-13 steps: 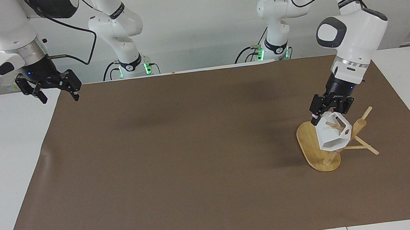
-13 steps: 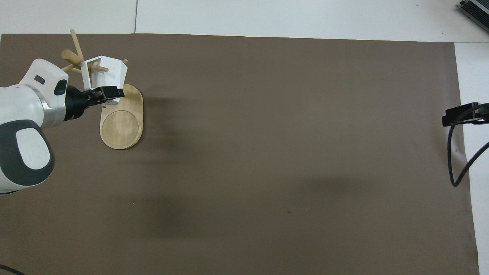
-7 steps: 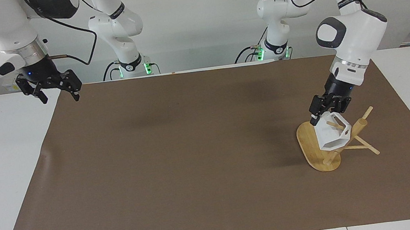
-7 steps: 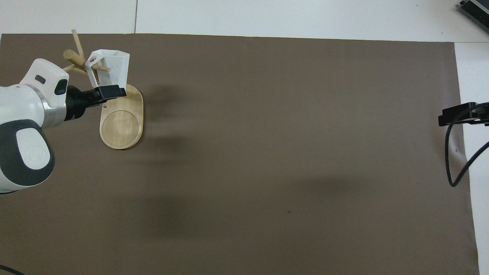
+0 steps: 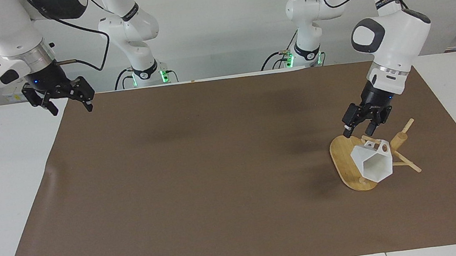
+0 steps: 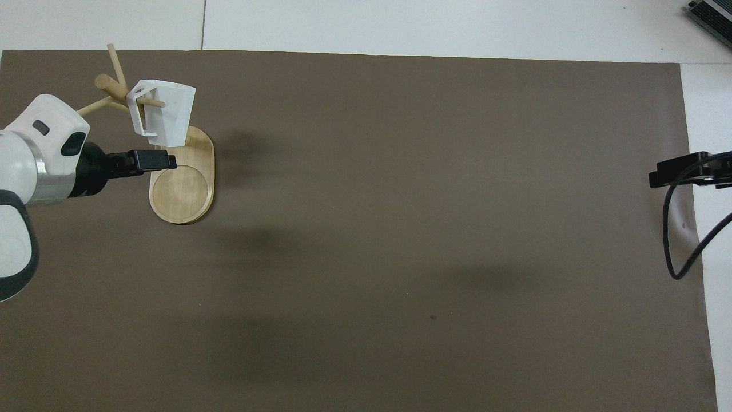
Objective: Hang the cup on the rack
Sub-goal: 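Open the left gripper and pull it back from the mug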
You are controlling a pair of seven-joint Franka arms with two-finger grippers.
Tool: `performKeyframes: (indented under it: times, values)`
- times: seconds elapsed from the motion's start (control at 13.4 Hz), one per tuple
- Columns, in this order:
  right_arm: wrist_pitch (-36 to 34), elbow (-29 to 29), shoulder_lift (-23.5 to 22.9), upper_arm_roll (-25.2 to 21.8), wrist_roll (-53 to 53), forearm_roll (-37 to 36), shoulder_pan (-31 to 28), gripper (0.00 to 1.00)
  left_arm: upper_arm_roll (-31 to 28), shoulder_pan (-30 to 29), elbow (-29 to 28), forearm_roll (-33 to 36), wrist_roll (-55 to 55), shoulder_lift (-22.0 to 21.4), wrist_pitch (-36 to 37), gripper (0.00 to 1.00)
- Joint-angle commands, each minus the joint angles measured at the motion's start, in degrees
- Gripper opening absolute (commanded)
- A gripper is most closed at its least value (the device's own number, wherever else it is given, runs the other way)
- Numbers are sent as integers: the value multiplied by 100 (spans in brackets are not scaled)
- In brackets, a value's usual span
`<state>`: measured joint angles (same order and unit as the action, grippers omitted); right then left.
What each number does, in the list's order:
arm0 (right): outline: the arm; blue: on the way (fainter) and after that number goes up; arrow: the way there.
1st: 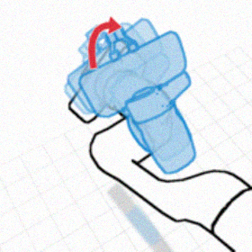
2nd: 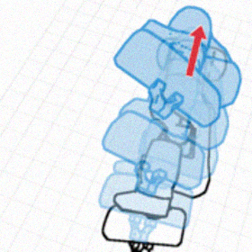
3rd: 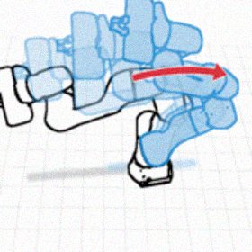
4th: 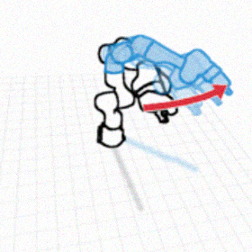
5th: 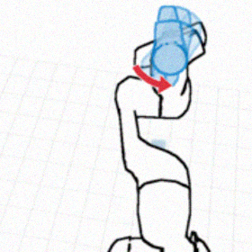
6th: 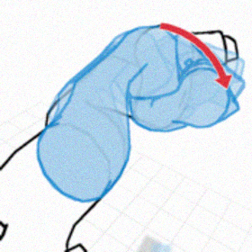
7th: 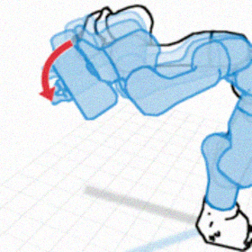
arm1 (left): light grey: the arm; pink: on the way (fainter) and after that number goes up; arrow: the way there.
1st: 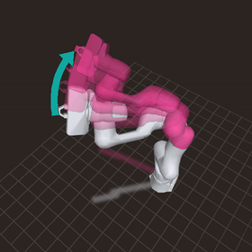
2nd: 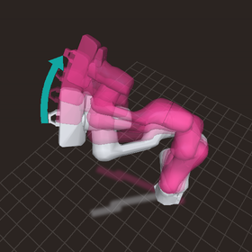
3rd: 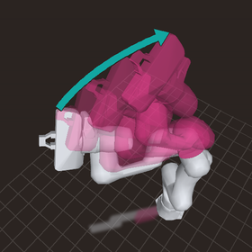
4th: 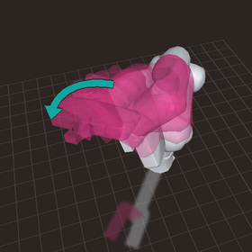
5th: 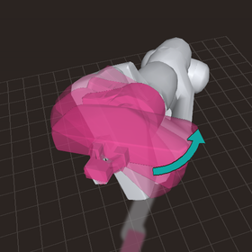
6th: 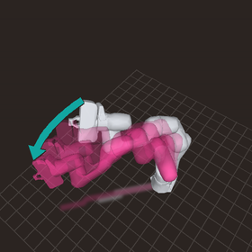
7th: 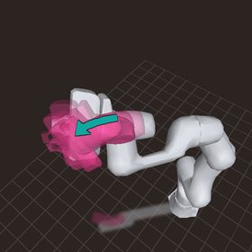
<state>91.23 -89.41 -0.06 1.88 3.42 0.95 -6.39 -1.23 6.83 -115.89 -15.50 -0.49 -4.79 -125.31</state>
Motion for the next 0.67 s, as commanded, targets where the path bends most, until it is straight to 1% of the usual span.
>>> performKeyframes:
  times: [0.0, 0.07, 0.3, 0.45, 0.52, 0.6]
  values:
    - [-70, -24, 15, 14, -17, 98, -55, 100, 70, 11, 118, 1008, 66, -364, 690, 100]
    - [-105, -24, 24, 14, -17, 98, -55, 100, 96, 29, 328, 1344, 93, -330, 1023, 100]
    - [-105, -24, 24, 14, -17, 98, -55, 100, 88, 20, 1189, 1435, 136, -58, 2034, 100]
    - [-105, -24, 24, 14, -17, 98, -55, 100, 88, 29, 1900, 1584, 145, 188, 2684, 100]
    - [-97, -24, 24, 14, -17, 98, -55, 100, 97, 29, 2321, 1672, 137, 354, 2940, 100]
    - [-105, -24, 24, 14, -17, 98, -55, 100, 105, 29, 2691, 1620, 137, 539, 3099, 100]
